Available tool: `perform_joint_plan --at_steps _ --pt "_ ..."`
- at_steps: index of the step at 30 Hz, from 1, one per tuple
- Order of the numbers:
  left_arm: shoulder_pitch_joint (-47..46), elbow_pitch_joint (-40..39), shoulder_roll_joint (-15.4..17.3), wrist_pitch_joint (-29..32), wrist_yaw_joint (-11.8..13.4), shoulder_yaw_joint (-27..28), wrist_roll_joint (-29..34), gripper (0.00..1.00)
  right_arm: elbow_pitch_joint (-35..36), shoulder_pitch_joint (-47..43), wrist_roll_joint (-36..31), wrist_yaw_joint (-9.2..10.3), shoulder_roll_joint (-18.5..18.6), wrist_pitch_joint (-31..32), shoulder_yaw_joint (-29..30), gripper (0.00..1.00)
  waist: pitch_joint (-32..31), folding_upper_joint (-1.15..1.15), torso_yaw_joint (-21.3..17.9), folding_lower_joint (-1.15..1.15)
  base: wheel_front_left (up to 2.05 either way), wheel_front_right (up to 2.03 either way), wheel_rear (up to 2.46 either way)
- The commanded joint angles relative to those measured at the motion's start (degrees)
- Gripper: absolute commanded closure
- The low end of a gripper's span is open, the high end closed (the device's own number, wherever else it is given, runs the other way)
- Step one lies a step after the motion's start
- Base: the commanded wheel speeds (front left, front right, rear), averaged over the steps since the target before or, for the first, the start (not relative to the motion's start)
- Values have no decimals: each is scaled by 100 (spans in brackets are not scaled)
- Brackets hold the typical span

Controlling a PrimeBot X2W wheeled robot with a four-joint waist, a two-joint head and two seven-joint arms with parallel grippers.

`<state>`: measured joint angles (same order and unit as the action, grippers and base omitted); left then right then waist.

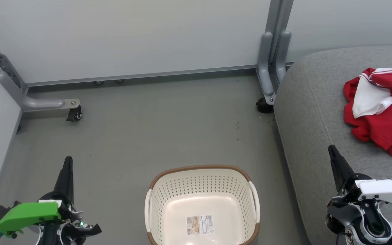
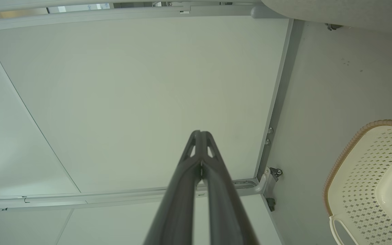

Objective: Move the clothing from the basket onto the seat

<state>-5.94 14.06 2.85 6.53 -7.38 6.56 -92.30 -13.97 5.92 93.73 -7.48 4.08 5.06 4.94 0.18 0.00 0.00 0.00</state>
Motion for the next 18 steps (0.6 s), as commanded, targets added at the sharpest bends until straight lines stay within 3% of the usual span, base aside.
perform_joint_plan --at_steps 1,18 --pt "-65 6 4 22 -32 10 -19 100 -11 36 -10 -2 -13 30 18 100 0 0 0 0 0 0 0" --pt "-65 7 4 22 -32 9 -20 100 -13 38 -43 -2 -35 55 50 100 0 0 0 0 0 0 0"
